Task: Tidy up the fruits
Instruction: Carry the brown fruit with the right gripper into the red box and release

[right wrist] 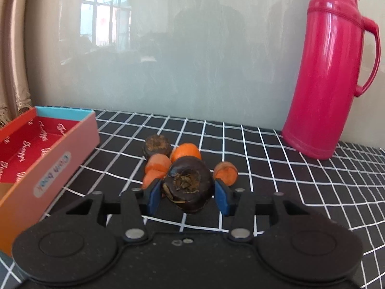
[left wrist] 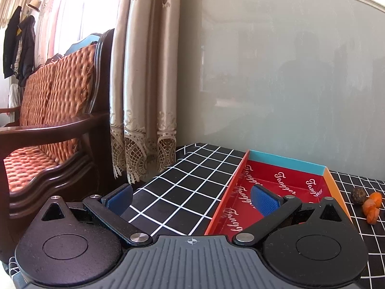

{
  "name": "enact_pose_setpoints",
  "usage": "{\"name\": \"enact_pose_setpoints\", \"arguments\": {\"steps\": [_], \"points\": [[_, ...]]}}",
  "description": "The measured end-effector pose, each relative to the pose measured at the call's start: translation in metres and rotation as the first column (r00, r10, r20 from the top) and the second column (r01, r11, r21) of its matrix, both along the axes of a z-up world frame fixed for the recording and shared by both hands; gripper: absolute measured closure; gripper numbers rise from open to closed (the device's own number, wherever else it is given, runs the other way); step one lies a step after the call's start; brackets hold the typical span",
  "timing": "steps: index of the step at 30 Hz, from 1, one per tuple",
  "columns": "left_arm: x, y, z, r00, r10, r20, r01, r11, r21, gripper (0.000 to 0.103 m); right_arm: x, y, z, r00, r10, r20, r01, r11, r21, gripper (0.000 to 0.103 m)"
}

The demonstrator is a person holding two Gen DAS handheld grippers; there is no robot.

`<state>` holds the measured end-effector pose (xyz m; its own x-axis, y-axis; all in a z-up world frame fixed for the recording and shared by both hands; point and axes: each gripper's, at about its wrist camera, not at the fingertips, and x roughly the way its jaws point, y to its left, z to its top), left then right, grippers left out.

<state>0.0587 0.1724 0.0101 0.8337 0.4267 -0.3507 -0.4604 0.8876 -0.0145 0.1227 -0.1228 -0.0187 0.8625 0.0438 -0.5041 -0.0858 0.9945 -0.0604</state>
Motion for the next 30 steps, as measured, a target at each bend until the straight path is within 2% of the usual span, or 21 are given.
{"name": "enact_pose_setpoints", "arguments": {"steps": [8,15,30], "points": [[-0.009,0.012,0.003,1.0,0.028,0.002,-0.028,1.0,-0.005,0.0,-0.019,0.022,0.018,0.998,0.046,0.039,-0.046,0.999,0.011,0.058],[-0.016,0.031,-0.001,0.998,0.061,-0.005,-0.061,0.998,-0.001,0.0,-0.027,0.062,0.027,0.991,0.113,0.077,-0.115,0.993,0.03,0.058],[-0.029,0.076,-0.008,0.991,0.13,-0.03,-0.13,0.992,-0.002,0.0,-0.032,0.152,0.025,0.963,0.255,0.091,-0.261,0.964,0.053,0.058]]}}
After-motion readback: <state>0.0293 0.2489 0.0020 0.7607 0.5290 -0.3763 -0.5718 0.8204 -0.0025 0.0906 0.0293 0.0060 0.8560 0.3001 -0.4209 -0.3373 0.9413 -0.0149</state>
